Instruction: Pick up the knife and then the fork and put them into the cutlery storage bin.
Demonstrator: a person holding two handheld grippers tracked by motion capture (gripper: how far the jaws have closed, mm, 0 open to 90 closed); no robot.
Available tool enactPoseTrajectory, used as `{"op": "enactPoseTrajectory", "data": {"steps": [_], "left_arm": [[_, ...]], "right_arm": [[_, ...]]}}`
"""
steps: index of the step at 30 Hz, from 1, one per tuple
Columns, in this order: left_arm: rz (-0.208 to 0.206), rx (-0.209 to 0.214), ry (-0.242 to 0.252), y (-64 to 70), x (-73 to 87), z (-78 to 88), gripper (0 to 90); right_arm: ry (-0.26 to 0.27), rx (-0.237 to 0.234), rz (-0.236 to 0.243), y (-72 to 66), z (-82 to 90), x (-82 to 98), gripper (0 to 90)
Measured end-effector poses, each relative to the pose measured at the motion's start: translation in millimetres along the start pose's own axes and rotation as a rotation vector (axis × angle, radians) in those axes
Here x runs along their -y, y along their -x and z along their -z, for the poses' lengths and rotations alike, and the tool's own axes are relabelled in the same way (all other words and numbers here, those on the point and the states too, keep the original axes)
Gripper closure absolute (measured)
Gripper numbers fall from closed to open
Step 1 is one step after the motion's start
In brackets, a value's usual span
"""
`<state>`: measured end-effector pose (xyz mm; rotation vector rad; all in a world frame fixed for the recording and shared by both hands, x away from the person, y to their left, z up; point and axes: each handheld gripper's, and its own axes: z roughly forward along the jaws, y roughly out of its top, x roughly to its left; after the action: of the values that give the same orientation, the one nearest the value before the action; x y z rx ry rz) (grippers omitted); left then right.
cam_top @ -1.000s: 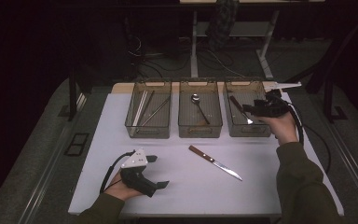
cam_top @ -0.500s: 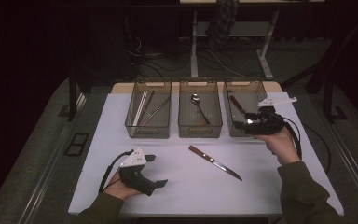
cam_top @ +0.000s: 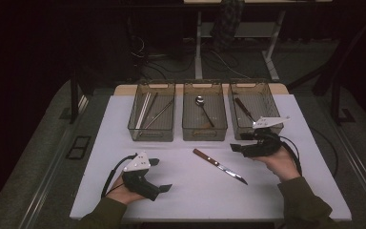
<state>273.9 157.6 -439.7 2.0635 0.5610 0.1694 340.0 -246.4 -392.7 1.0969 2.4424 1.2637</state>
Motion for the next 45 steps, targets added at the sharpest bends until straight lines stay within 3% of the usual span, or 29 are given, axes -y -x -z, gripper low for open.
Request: {"op": "enactPoseTrajectory", "data": {"steps": [9,17,23,26,35,41,45], "left_arm": [[-0.002,0.007,0.002,0.8,-0.6,-0.6,0.0],[-0.002,0.005,0.001,1.3,-0.4,-0.1,0.0],[-0.001,0.005,0.001,1.4,-0.7,-0.3,0.0],[-0.002,0.004,0.001,1.5,-0.8,-0.1,0.0],[-0.002,0.005,0.005,1.6,-0.8,0.2,0.0],[-0.007,0.006,0.006,1.9,-1.1,0.4,0.0],[-0.007,0.007,0.008,2.1,-1.2,0.6,0.0]], "right_arm": [[-0.063,-0.046,0.033,-15.8,-15.3,1.5,40.5],[-0.171,-0.084,0.083,-30.6,-36.2,-1.6,52.1],[-0.25,-0.065,0.134,-40.1,-53.1,-6.1,59.1],[-0.286,-0.086,0.141,-41.0,-61.9,-7.8,62.6],[-0.435,-0.085,0.172,-43.7,-77.6,-13.2,67.0],[-0.533,-0.069,0.223,-48.6,-88.3,-20.5,71.8],[-0.626,-0.054,0.232,-52.0,-95.4,-29.7,72.5]]}}
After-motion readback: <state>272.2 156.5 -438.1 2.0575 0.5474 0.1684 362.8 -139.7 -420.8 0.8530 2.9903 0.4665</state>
